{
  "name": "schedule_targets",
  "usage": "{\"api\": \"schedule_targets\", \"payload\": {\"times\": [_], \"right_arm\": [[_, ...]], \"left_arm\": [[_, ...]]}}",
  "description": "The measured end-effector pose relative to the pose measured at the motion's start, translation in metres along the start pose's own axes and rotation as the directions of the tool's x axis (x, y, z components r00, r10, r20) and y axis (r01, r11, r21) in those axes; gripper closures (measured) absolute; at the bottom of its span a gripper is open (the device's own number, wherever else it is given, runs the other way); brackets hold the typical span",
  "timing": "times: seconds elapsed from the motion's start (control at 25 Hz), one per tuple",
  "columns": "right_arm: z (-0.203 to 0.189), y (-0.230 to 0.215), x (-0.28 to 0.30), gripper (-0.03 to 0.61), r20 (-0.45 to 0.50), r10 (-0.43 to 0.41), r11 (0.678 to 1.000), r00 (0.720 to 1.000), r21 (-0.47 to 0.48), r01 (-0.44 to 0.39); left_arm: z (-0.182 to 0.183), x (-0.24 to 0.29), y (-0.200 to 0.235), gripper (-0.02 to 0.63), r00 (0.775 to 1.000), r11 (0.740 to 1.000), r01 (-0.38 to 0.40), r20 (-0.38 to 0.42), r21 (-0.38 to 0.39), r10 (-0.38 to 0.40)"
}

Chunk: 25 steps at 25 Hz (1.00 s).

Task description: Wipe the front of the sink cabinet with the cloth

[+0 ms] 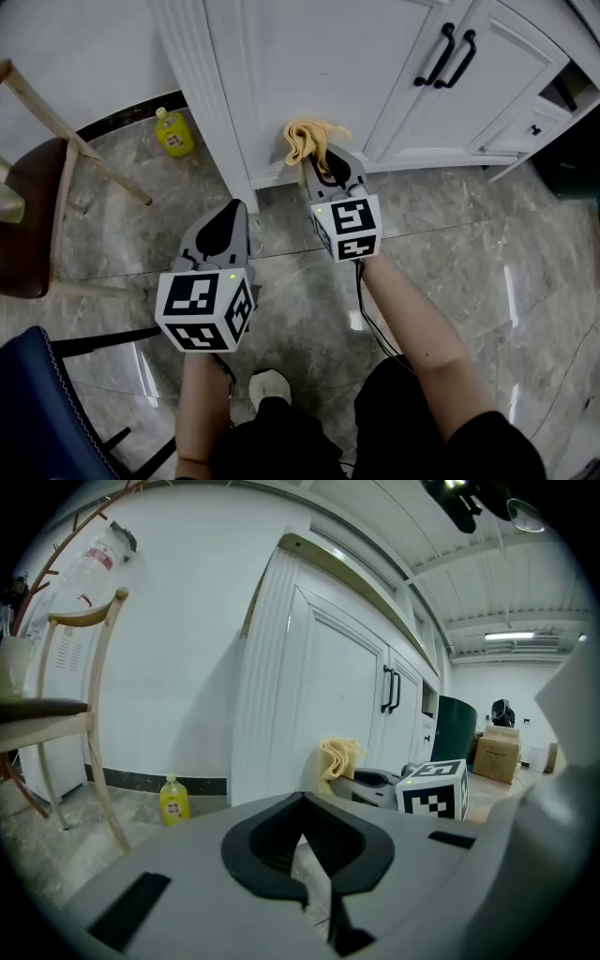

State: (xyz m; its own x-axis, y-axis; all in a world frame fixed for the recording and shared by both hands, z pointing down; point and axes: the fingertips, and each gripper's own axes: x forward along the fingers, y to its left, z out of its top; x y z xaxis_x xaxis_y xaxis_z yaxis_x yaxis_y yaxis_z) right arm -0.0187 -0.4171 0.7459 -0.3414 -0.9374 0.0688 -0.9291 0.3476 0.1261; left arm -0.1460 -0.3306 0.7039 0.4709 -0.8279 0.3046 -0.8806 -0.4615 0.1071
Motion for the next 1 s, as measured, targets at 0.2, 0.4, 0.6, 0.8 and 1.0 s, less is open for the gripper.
{"api": "schedule_targets", "payload": {"times": [0.2, 0.4, 0.6, 0.8, 1.0], "right_arm": [[-0.016, -0.044, -0.018, 0.500, -0.027, -0.095, 0.995, 0.995, 0.002, 0.095], [-0.034, -0.088, -0.037, 0.500, -0.066, -0.197, 0.979, 0.978, 0.034, 0.200], [-0.042, -0.122, -0.056, 0.500, -0.075, -0.268, 0.959, 0.960, 0.075, 0.274], [-0.046, -0.133, -0.070, 0.500, -0.095, -0.305, 0.944, 0.948, 0.104, 0.314], [-0.025, -0.142, -0.086, 0.500, -0.123, -0.310, 0.944, 0.943, 0.083, 0.321]], "left_arm": [[-0.004, 0.006, -0.018, 0.598, 1.000, 1.000, 0.027, -0.014, 0.011, -0.027], [-0.006, 0.007, -0.032, 0.598, 0.999, 0.999, 0.038, -0.025, 0.030, -0.038], [-0.006, 0.007, -0.043, 0.598, 0.999, 0.998, 0.046, -0.028, 0.037, -0.045], [-0.013, 0.007, -0.049, 0.598, 0.996, 0.997, 0.067, -0.053, 0.033, -0.065], [0.008, 0.000, -0.057, 0.598, 0.993, 0.993, 0.111, -0.030, 0.025, -0.111]]}}
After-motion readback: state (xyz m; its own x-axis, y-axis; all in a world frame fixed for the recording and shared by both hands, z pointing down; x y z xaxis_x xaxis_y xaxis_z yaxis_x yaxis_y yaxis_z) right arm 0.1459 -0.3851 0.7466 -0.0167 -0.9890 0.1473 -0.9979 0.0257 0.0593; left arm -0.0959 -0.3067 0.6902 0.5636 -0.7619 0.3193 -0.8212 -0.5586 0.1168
